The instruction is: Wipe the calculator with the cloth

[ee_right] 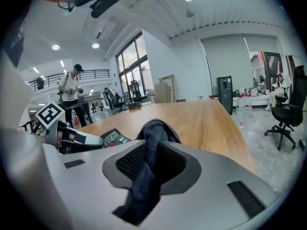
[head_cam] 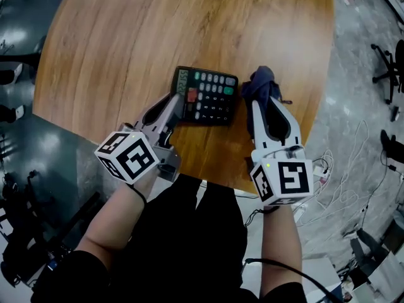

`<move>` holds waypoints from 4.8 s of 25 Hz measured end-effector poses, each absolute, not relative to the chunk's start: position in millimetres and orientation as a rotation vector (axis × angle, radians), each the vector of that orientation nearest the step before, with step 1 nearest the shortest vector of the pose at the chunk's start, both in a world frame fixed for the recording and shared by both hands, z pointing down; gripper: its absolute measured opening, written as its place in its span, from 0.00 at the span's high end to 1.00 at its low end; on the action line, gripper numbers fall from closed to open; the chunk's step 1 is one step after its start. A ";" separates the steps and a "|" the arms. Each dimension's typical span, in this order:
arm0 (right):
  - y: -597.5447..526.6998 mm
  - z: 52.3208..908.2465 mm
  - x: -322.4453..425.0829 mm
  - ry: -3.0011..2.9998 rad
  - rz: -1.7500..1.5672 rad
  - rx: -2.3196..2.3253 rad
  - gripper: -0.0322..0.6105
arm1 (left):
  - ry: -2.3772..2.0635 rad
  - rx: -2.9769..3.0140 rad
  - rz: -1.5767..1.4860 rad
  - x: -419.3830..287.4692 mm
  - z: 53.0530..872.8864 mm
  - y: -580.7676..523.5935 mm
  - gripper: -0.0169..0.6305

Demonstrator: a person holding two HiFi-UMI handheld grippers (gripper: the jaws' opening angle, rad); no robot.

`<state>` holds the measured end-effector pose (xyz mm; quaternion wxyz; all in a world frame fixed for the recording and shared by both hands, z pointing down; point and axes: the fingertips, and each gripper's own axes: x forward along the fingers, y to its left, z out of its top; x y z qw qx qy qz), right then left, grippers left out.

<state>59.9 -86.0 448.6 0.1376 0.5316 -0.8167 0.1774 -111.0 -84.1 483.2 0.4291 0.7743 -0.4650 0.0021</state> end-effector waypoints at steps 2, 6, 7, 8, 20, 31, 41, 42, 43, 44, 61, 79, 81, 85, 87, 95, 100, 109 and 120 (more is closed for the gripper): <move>-91.0 442.9 42.5 -2.398 0.492 1.509 0.82 | -1.144 1.935 -0.003 -107.4 480.6 -82.2 0.90; -93.8 449.0 10.3 -2.455 0.616 1.464 0.82 | -1.116 1.930 -0.032 -99.8 470.6 -76.3 0.90; -92.0 449.4 1.2 -2.473 0.643 1.449 0.82 | -1.115 1.928 -0.039 -98.6 468.3 -76.2 0.90; -89.3 449.0 -8.2 -2.494 0.662 1.431 0.82 | -1.118 1.928 -0.041 -97.6 466.9 -76.7 0.90; -35.4 438.2 -63.1 -2.640 0.862 1.260 0.82 | -1.159 1.880 -0.063 -100.5 478.2 -88.7 0.90; -41.4 450.1 -27.3 -2.556 0.712 1.400 0.82 | -1.137 1.899 -0.097 -98.7 463.5 -89.8 0.90; -78.7 455.4 111.8 -2.275 0.707 1.862 0.83 | -1.154 1.911 -0.113 -110.9 454.4 -82.3 0.90; -81.2 450.3 119.3 -2.267 0.683 1.886 0.83 | -1.151 1.914 -0.112 -110.5 453.6 -80.6 0.90; -83.9 445.7 124.2 -2.264 0.658 1.900 0.83 | -1.147 1.918 -0.110 -109.7 453.1 -79.0 0.90; -86.5 441.7 126.3 -2.265 0.638 1.905 0.83 | -1.143 1.922 -0.109 -108.5 452.8 -77.5 0.90; -58.1 446.7 -3.7 -2.479 0.703 1.500 0.83 | -1.112 1.928 -0.075 -88.5 458.4 -61.7 0.90; -7.1 392.5 -49.9 -2.759 0.940 1.183 0.84 | -1.165 1.854 -0.121 -100.0 467.3 -67.8 0.90; -14.5 389.2 -28.1 -2.740 0.924 1.260 0.84 | -1.170 1.856 -0.121 -101.5 466.1 -68.7 0.90; -40.2 390.2 37.9 -2.627 0.843 1.501 0.84 | -1.162 1.876 -0.118 -97.5 461.5 -66.2 0.90; -52.9 390.8 71.8 -2.550 0.773 1.624 0.84 | -1.153 1.887 -0.116 -93.5 458.9 -65.1 0.90; -75.4 410.8 117.3 -2.400 0.684 1.771 0.84 | -1.121 1.912 -0.094 -83.0 455.7 -60.9 0.90; -73.9 434.8 95.1 -2.383 0.691 1.699 0.84 | -1.118 1.921 -0.087 -79.4 458.1 -62.2 0.90; -62.7 451.5 31.4 -2.433 0.746 1.517 0.84 | -1.118 1.943 -0.093 -70.8 464.2 -68.5 0.90; -15.0 409.6 -36.8 -2.572 0.832 1.215 0.84 | -1.170 1.873 -0.160 -71.5 434.1 -79.2 0.90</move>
